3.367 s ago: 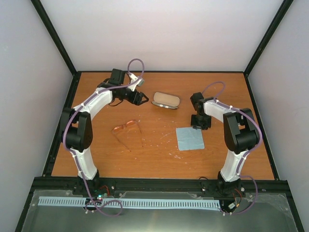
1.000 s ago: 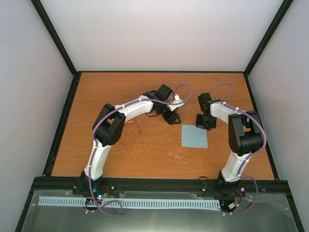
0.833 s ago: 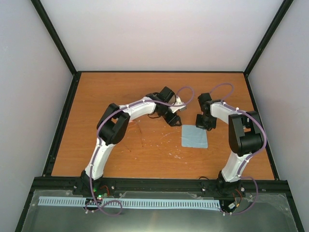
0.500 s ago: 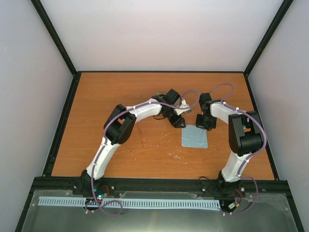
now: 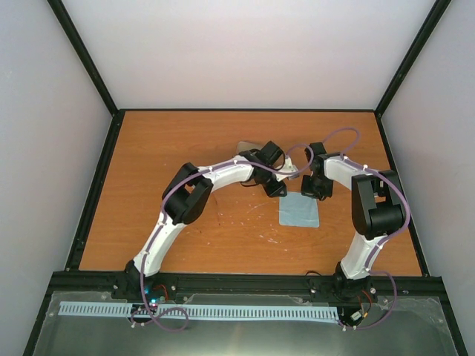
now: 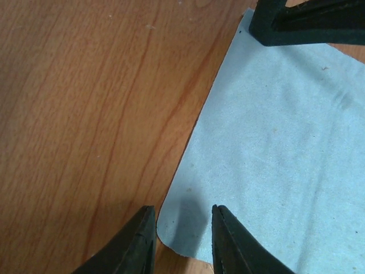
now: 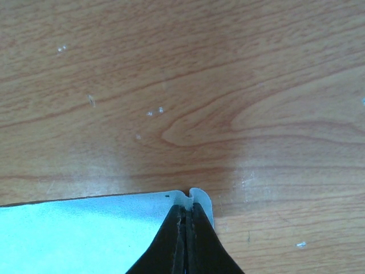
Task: Organize the sunglasses
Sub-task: Fold the glasses cleaning cloth at the center of the board.
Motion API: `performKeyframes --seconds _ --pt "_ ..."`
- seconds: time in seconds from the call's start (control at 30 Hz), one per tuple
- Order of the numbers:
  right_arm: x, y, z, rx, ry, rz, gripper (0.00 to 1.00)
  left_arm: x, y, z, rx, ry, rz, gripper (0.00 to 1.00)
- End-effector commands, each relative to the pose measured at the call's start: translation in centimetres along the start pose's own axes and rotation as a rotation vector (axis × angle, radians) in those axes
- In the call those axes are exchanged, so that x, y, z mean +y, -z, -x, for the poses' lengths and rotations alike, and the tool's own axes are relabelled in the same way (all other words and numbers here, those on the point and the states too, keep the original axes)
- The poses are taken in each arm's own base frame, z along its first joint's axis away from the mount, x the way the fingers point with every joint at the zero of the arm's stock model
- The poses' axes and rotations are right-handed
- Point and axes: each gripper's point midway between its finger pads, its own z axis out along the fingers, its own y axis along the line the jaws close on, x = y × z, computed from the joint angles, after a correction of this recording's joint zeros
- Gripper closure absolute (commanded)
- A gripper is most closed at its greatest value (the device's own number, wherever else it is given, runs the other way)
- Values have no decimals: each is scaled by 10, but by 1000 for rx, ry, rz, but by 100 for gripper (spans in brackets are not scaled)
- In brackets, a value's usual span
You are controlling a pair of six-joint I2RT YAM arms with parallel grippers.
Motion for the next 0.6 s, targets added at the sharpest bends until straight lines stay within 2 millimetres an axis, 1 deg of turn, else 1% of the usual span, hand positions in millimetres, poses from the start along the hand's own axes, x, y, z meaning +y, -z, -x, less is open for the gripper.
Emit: performKeyframes --seconds 0.0,0.07,0.17,0.23,0.3,0.37,0.47,0.57 --pt "5 -1 2 2 -10 35 97 -10 -10 -25 91 -37 33 73" --pt "5 -1 2 -1 -11 37 97 -12 -13 -29 106 -47 40 75" --pt "4 -1 0 -1 -8 34 97 -13 -16 -33 120 -56 48 86" --pt "4 0 -1 -5 -8 34 97 -13 -17 -34 124 -60 50 91" --pt "3 2 -1 -12 -11 37 97 -13 -17 -35 127 -60 51 93" --pt "3 2 -3 -14 -15 40 97 -14 -17 -35 127 -62 50 99" --pt "4 3 -3 -22 -18 46 97 -15 -14 -32 120 -64 48 100" --pt "6 7 1 -43 -19 62 97 -14 -6 -23 101 -73 66 100"
